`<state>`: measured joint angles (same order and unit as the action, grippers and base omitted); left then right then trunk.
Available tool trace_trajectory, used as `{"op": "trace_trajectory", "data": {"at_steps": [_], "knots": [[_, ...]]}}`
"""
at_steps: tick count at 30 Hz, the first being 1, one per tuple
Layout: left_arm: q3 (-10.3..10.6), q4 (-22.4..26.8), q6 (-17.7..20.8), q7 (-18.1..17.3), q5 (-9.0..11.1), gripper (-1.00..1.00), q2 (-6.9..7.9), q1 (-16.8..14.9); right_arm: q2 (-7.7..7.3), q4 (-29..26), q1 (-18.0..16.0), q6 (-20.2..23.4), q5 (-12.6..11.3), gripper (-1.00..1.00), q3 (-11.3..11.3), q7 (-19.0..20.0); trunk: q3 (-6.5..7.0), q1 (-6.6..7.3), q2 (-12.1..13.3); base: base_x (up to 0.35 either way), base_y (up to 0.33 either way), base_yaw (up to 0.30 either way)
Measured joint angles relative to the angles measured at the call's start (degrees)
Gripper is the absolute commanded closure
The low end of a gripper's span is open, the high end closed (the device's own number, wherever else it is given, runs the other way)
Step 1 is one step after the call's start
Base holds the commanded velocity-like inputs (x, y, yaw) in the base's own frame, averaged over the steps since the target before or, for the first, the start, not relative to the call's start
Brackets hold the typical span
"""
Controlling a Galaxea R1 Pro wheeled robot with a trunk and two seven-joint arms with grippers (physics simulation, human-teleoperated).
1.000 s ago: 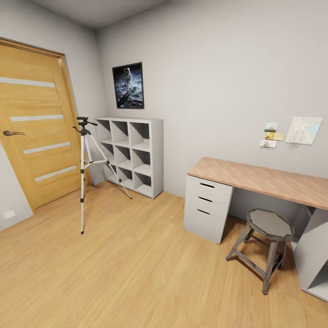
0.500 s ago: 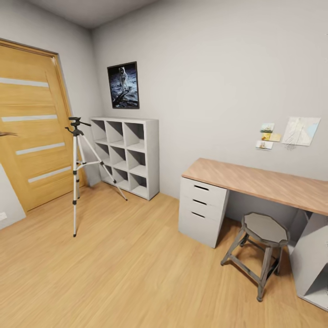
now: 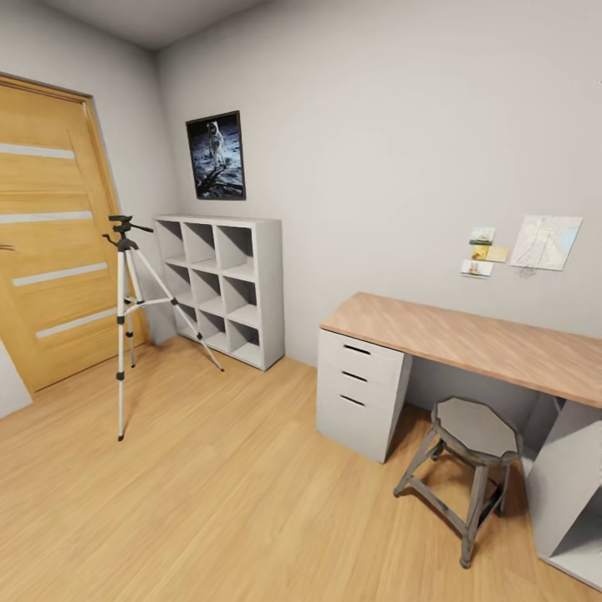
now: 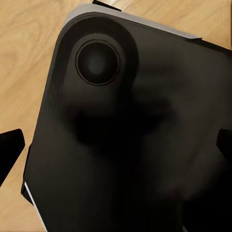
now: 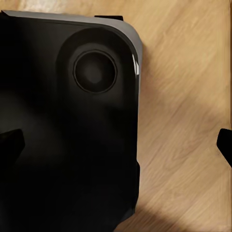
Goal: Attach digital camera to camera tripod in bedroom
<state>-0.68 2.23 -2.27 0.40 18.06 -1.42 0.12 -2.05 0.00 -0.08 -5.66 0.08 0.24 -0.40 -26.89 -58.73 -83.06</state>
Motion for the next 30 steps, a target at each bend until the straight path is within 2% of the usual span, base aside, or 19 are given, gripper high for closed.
{"op": "trace_trajectory", "data": {"at_steps": [10,13,14,17,19,20,24,28,29,30], "knots": [[-0.18,0.12,0.05,-0.17,0.49,-1.00,0.28,-0.02,-0.26,-0.17,0.00,-0.06,0.21,-1.00,-0.02,0.02,0.00,0.00,0.00,0.005,-0.008,0.000],[-0.20,1.02,0.15,-0.35,0.48,-1.00,0.54,-0.03,-0.74,-1.89,-0.01,-0.12,0.28,-1.00,-0.05,0.18,0.00,0.00,0.00,0.001,-0.001,0.000],[-0.20,6.85,1.95,-0.27,0.28,-1.00,1.65,-0.06,-1.26,-7.92,-0.03,1.81,0.40,-1.00,-0.07,0.47,0.02,0.00,0.00,0.000,0.000,0.000],[-0.14,12.62,5.29,-0.12,0.05,-1.00,2.42,-0.08,-1.39,-13.51,-0.06,5.19,0.44,-1.00,-0.13,0.63,0.02,0.00,0.01,0.000,0.000,0.000],[-0.10,18.46,11.23,-0.01,-0.24,-1.00,3.19,-0.12,-1.42,-19.85,-0.49,10.10,0.45,-1.00,-0.23,0.75,0.03,0.00,0.01,0.000,0.000,0.000],[-0.10,22.53,16.19,0.06,-0.35,-1.00,3.75,-0.37,-1.41,-24.77,-1.23,14.34,0.43,-1.00,-0.28,0.82,0.04,0.00,0.01,0.000,0.000,0.000],[-0.12,30.88,27.51,0.55,-0.50,-1.00,4.80,-2.63,-1.15,-35.60,-3.84,24.81,0.24,-1.00,-0.31,0.90,0.04,0.00,0.02,0.000,0.000,0.000],[-0.18,36.97,37.90,1.89,-0.64,-1.00,5.20,-8.73,-0.73,-44.49,-8.45,37.07,-0.04,-1.00,-0.26,0.96,0.05,0.00,0.02,0.000,0.000,0.000],[-0.19,38.09,40.11,2.27,-0.60,-1.00,5.22,-10.63,-0.58,-46.19,-9.99,40.01,-0.15,-1.00,-0.27,0.94,0.05,0.00,0.02,0.000,0.000,0.000],[-0.22,39.87,43.83,2.96,-0.61,-1.00,5.06,-13.91,-0.07,-48.73,-12.89,45.27,-0.35,-1.00,-0.29,0.92,0.04,0.00,0.02,0.000,0.000,0.000]]}}
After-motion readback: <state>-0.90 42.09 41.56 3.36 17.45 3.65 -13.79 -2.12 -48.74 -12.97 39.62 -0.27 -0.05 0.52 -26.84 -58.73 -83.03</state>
